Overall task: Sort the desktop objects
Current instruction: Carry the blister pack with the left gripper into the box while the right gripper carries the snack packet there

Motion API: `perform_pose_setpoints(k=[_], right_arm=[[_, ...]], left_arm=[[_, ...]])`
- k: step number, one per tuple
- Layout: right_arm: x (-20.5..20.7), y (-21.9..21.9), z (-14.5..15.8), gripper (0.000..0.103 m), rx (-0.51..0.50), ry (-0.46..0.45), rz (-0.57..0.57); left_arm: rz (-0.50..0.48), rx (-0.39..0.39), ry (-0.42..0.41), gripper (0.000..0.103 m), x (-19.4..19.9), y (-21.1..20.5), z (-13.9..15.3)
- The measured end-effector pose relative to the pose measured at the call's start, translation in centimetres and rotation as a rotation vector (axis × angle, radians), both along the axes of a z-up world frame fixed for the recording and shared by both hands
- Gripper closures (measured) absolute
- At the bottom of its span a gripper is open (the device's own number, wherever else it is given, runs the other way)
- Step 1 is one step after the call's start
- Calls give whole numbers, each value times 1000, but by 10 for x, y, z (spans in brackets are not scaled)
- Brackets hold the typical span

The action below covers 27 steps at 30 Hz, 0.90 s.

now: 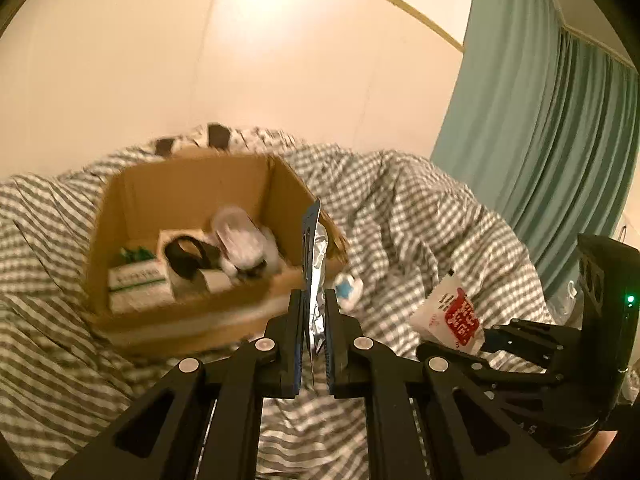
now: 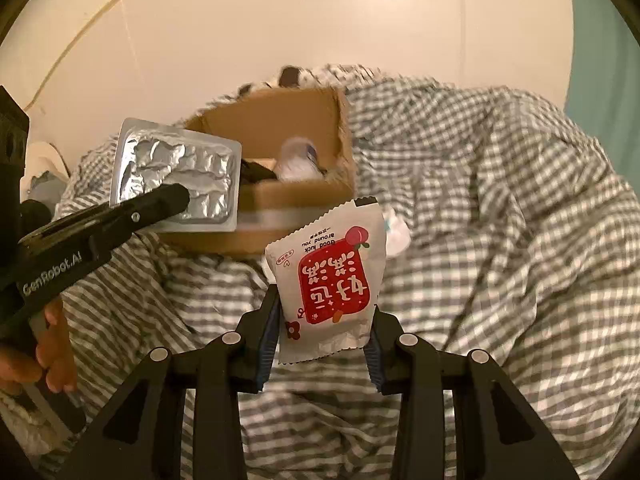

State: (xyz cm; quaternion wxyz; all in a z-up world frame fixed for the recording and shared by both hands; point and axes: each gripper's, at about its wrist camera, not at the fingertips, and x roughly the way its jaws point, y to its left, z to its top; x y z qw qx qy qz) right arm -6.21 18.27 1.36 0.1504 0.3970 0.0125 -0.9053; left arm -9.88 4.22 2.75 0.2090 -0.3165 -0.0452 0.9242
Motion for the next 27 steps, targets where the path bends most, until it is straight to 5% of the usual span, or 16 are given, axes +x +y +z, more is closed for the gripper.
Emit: perform_pose_setpoints(k=[13, 27], right_arm=[[-50, -74, 69, 67, 45, 125, 128], [-168, -118, 27, 67, 12, 64, 154]], left_arm=[[72, -9, 52, 95, -51, -55, 30], [124, -13, -38, 94, -167, -82, -22]])
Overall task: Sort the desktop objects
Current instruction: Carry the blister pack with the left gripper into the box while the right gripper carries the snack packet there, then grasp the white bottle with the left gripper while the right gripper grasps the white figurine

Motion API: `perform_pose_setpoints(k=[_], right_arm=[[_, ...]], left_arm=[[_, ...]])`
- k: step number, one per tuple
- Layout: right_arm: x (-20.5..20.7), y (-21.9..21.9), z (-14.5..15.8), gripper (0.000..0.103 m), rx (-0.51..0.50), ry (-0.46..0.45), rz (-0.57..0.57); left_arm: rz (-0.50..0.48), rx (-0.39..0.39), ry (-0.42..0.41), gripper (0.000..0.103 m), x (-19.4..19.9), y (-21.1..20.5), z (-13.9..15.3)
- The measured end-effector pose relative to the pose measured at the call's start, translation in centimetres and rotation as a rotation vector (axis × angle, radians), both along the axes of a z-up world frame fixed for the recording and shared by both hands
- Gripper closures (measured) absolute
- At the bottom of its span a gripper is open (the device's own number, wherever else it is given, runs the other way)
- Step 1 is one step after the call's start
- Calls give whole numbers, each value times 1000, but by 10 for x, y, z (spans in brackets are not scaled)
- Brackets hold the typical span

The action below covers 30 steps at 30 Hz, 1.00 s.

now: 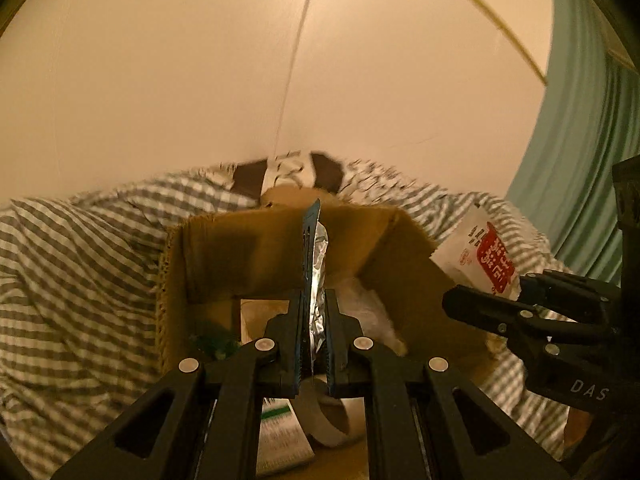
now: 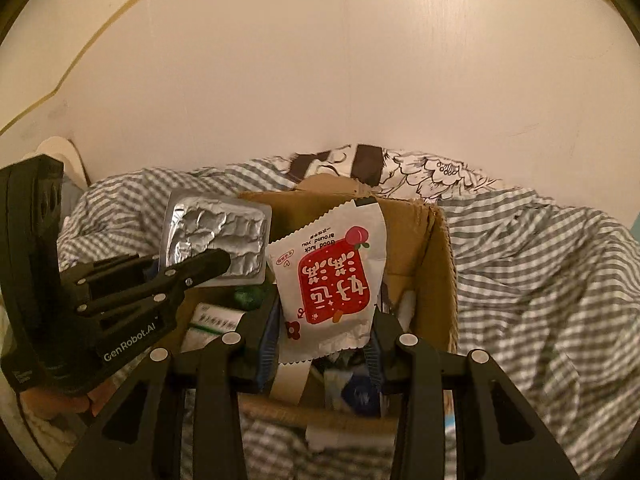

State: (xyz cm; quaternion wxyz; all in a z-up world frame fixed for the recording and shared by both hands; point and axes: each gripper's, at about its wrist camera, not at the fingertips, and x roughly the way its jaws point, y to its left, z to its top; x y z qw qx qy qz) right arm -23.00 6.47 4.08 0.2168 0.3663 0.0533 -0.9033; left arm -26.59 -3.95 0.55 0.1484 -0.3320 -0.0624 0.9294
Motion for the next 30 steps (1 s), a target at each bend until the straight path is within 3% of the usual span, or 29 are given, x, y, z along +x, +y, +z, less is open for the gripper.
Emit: perform_pose_setpoints(k=[8, 11, 12, 13, 15, 16, 21, 30], right_arm=[[-50, 0, -46, 67, -1, -75, -32], [-54, 3, -51, 58, -10, -78, -56], [-55, 5, -51, 53, -17, -78, -61], [-52, 10, -48, 42, -37, -70, -63], [-44, 17, -41, 41, -56, -44, -66], [-38, 24, -35, 40, -59, -39, -68], [-11, 61, -9, 40, -69, -23, -100], [74, 141, 45, 39, -55, 40, -208]], left_arm=[[-19, -16, -53, 94, -35, 5, -25], [-15, -3, -52, 92, -33, 3, -23], [-7, -17, -53, 84, -34, 2, -23], [-7, -34, -60, 57, -34, 2, -23], [30, -92, -85, 18, -30, 3, -22], [49, -100, -82, 11, -24, 3, -19], [65, -69, -102, 10, 13, -2, -6], [116, -24, -92, 4, 97, 11, 28]])
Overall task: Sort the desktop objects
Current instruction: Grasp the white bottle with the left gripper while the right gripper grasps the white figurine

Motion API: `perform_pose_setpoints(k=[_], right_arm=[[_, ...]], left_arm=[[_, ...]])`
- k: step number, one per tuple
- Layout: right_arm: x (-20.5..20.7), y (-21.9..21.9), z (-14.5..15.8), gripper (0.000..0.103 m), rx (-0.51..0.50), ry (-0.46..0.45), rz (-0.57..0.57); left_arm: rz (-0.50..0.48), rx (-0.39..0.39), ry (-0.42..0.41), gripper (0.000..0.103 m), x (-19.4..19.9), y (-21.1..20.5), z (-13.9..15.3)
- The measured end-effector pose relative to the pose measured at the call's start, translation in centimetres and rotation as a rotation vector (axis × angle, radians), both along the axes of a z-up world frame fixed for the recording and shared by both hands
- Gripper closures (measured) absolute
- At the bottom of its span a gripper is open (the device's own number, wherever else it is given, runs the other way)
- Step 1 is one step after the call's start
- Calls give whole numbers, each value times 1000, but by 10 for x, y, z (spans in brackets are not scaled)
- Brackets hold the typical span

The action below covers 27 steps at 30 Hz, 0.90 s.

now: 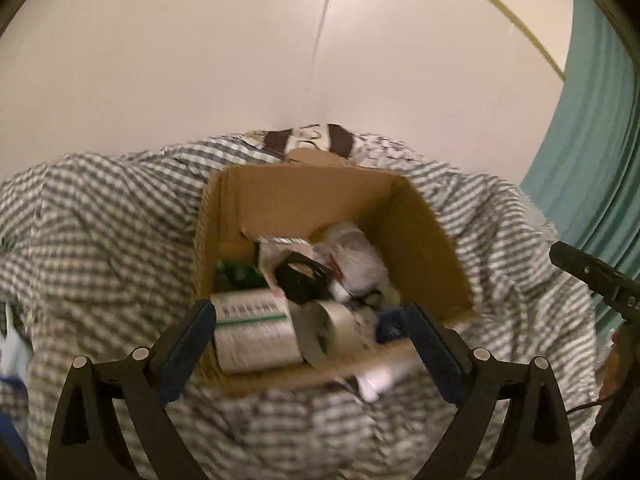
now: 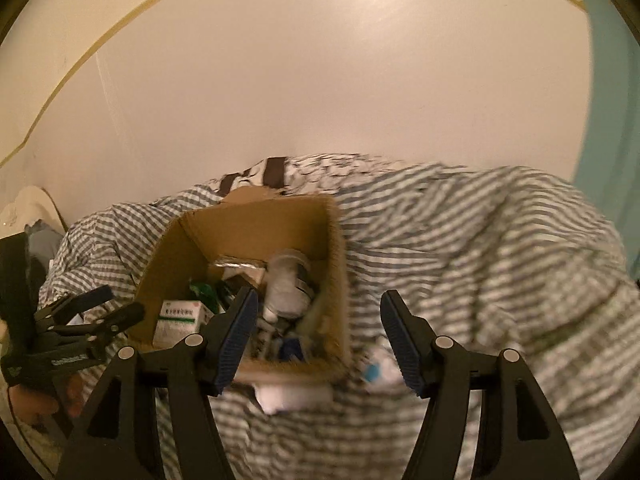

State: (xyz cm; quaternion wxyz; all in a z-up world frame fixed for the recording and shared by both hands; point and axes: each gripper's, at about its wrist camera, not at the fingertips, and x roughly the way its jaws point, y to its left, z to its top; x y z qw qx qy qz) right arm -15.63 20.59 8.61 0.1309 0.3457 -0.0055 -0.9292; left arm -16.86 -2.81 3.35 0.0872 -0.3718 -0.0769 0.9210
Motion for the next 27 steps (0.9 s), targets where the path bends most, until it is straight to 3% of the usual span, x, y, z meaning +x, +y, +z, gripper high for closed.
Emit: perform_pose_setpoints(k=[3, 7, 15, 21, 27], right_arm=[[24, 21, -1, 33, 11, 11, -39], [42, 50, -25, 32, -11, -30, -78], [39, 74, -91, 32, -53, -69, -101], [20, 80, -147, 32, -17, -126, -84], [-6, 82, -142, 32, 18, -88, -42]], left_arm=[[8, 25, -2, 3, 25, 14, -1], [7, 32, -42, 0, 48, 40, -21], [-8, 50, -226, 0, 48, 98, -100], [34, 39, -220, 0, 28, 126, -132], [131, 104, -194, 0, 5, 128, -149]])
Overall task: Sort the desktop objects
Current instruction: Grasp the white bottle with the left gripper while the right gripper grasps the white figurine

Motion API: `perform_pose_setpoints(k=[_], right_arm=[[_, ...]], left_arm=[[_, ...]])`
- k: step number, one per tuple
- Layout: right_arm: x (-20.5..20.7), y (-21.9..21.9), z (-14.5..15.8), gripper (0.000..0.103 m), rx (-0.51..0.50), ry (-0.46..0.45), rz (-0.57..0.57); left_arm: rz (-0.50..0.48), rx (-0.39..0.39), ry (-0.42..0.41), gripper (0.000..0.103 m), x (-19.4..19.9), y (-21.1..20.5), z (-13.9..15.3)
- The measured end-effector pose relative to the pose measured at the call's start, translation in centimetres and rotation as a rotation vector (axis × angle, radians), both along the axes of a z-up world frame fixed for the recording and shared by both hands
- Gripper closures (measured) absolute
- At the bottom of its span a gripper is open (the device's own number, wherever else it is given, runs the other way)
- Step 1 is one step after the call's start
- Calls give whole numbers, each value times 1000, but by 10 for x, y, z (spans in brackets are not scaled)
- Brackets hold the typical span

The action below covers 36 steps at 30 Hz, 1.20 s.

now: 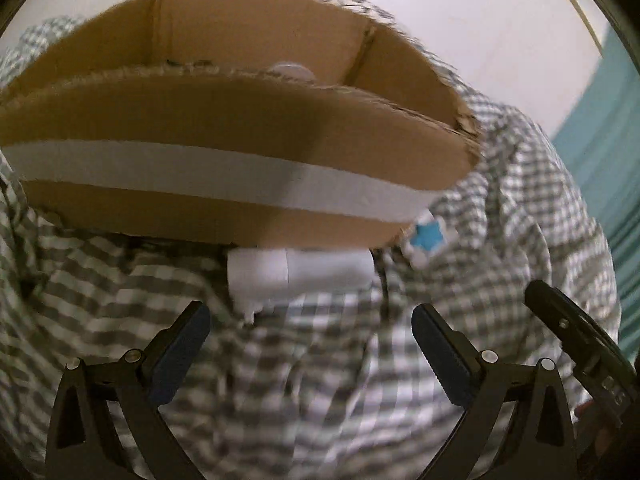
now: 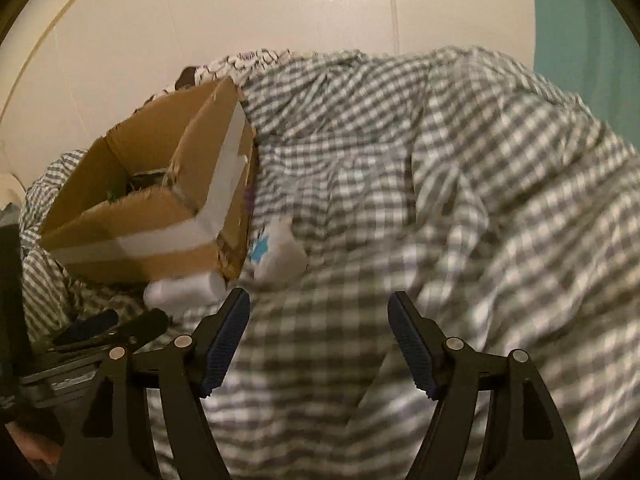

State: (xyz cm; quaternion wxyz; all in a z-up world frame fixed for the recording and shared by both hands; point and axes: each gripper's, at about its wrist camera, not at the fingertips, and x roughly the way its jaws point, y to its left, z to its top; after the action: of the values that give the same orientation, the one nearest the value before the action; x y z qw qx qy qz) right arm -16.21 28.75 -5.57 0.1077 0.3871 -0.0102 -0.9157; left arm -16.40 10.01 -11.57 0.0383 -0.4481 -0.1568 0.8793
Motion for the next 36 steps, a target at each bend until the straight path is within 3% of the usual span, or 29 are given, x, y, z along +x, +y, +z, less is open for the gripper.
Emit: perform_pose_setpoints(k=[5, 12, 19, 22, 31, 36], right_arm=[[-27, -16, -2, 32, 88, 25, 84], [-47, -39, -26, 32, 150, -15, 176], [-72, -39, -40, 32, 86, -66, 160], [-82, -36, -44, 32, 33, -81, 140], [-91, -61, -67, 53, 36, -140, 202], [-85, -68, -69, 54, 70, -144, 200]], left_arm=[[33, 13, -45, 0, -20, 2, -19], [63, -4, -35, 0, -33, 5, -31], [69, 39, -47, 0, -41, -5, -43], [33, 14, -18, 0, -36, -3, -43], [12, 14, 70, 0, -6, -15, -28], [25, 10, 83, 1, 1, -19, -17]])
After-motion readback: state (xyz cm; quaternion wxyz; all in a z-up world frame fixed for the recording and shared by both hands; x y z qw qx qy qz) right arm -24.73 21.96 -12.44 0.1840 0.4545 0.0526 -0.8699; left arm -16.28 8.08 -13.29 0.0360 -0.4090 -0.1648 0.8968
